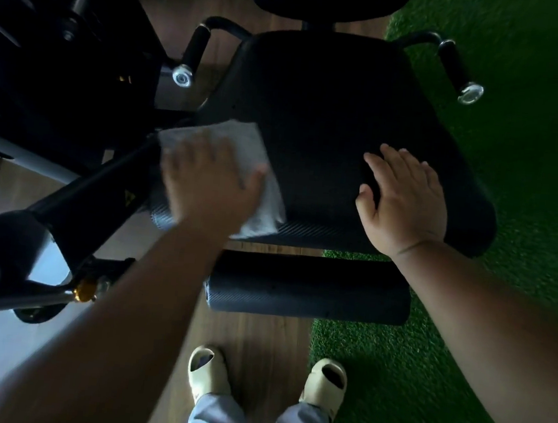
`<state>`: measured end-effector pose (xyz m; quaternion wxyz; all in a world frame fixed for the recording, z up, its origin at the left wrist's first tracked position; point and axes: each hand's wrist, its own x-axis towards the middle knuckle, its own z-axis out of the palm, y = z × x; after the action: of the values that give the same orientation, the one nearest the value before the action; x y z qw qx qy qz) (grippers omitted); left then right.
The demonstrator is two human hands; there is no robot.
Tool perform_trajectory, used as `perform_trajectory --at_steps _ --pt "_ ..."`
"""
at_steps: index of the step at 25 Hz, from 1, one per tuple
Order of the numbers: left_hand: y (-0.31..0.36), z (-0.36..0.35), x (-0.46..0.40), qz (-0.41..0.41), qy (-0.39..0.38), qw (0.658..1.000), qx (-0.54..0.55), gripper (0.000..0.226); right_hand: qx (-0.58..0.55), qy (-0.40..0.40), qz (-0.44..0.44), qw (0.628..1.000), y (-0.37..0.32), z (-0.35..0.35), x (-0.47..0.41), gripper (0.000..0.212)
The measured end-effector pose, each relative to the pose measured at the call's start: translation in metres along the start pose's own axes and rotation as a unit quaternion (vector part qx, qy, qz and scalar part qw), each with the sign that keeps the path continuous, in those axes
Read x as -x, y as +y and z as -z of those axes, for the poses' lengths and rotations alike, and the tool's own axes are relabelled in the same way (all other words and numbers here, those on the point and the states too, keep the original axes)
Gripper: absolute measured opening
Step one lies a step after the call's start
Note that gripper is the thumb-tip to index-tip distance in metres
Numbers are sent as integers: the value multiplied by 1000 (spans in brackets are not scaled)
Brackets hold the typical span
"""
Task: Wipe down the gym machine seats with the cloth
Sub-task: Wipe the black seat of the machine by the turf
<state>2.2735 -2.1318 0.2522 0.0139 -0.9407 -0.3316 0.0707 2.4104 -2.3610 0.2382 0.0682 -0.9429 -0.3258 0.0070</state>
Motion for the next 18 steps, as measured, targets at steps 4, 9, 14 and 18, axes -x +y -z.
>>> perform_trajectory --at_steps 4,9,14,18 --pt "2 -16 41 -173 10 985 24 83 -3 -8 6 1000 2 2 -1 62" --pt "-59 -10 10 -14 12 999 28 81 3 -8 4 1000 0 -1 -1 59" --pt "51 8 -2 -130 -14 991 11 82 -1 -15 6 1000 2 1 -1 59" --pt "6 1 10 -138 -42 989 31 89 -13 -54 7 998 1 8 -2 60"
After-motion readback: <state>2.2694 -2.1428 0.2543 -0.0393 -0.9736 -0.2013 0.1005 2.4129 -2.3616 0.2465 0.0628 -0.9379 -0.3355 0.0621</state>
